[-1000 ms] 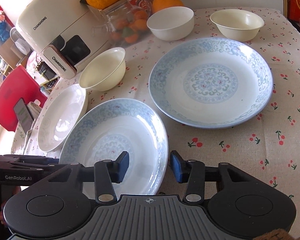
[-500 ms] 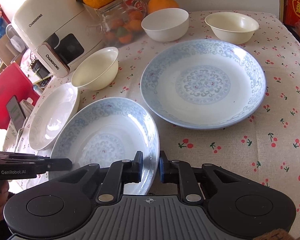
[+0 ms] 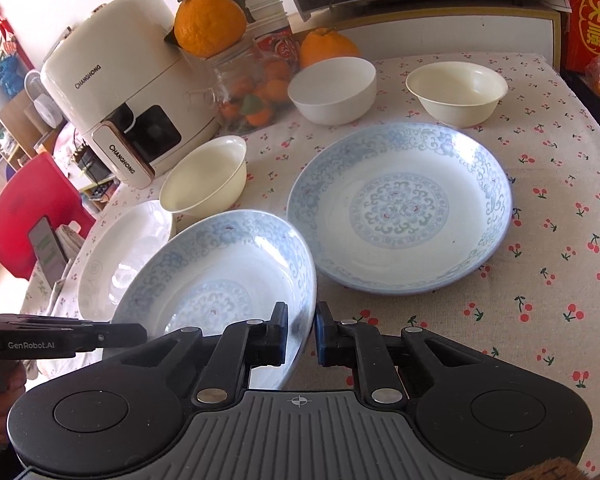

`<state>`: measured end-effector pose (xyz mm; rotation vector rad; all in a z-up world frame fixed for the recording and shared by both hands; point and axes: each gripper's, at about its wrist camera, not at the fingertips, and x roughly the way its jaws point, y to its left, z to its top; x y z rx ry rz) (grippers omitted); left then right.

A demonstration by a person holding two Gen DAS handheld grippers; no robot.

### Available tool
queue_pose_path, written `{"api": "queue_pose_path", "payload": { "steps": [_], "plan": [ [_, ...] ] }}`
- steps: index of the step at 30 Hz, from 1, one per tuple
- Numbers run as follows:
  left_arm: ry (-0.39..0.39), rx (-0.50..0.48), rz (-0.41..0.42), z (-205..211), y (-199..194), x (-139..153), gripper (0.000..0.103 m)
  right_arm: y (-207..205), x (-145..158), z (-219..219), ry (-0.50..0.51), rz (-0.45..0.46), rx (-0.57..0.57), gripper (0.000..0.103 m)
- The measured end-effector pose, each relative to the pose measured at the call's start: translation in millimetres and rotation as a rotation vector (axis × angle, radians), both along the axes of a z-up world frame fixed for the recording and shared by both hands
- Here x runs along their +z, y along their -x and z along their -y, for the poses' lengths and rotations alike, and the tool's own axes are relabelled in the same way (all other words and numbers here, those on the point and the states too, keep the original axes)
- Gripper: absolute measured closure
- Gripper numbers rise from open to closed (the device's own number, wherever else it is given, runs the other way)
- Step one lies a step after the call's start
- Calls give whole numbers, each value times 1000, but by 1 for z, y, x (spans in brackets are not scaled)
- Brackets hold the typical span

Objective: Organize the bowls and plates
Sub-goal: 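Carry the blue plate onto the other blue plate and open both grippers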

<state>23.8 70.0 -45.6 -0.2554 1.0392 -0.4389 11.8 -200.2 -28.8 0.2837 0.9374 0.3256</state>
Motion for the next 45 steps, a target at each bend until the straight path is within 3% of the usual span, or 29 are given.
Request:
{"api": "queue_pose_path", "payload": {
  "steps": [9,24,45],
  "plan": [
    [-2,4,49,14,-13,11,93,-6,8,10,-16,20,-45,89],
    [-21,-53,86,76,-56,10,93,-34,13,63,20,49,-197,90],
    [-167,-42,134,123,-78,-1,93,-67,-10,83,116,4,-253,89]
  ]
}}
